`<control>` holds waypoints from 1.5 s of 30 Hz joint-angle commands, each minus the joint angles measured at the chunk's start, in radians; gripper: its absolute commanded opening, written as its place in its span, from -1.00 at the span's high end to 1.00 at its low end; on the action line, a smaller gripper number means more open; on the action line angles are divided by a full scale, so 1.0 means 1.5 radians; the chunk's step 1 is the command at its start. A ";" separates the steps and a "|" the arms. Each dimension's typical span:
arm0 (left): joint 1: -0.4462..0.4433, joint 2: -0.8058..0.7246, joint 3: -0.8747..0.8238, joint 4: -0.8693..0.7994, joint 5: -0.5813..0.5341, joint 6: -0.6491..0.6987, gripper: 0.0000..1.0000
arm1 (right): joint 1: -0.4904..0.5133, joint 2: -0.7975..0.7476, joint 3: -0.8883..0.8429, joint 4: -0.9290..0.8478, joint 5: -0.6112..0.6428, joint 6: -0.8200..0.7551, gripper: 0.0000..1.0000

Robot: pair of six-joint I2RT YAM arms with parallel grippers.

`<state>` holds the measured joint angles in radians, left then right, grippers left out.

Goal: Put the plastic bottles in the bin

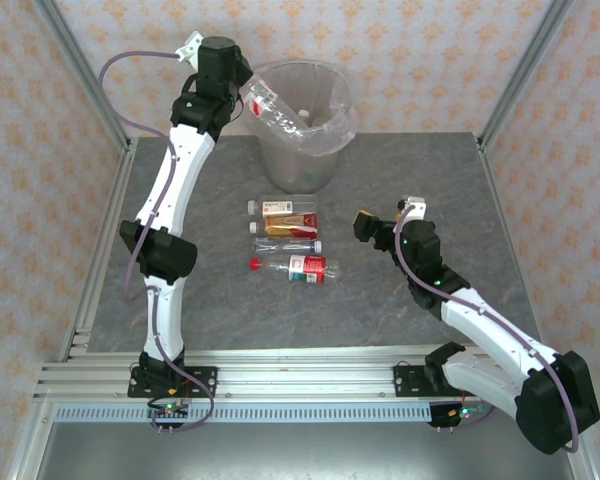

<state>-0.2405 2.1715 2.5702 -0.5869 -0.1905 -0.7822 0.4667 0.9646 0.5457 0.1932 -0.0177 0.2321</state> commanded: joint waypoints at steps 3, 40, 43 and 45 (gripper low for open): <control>0.004 0.005 0.037 -0.015 -0.044 0.043 1.00 | 0.001 -0.018 -0.009 -0.003 0.021 0.017 -0.99; 0.004 0.030 0.129 -0.021 -0.053 0.184 -1.00 | 0.002 -0.001 -0.001 -0.027 -0.108 -0.057 -0.99; 0.005 -0.002 0.115 -0.063 -0.030 0.184 -1.00 | 0.005 0.025 0.010 -0.037 -0.204 -0.110 -0.99; 0.006 -0.029 0.085 -0.080 -0.012 0.183 -1.00 | 0.011 0.046 0.019 -0.054 -0.275 -0.165 -0.99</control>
<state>-0.2295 2.2356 2.7182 -0.6334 -0.2436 -0.5430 0.4702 1.0039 0.5434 0.1612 -0.2398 0.1165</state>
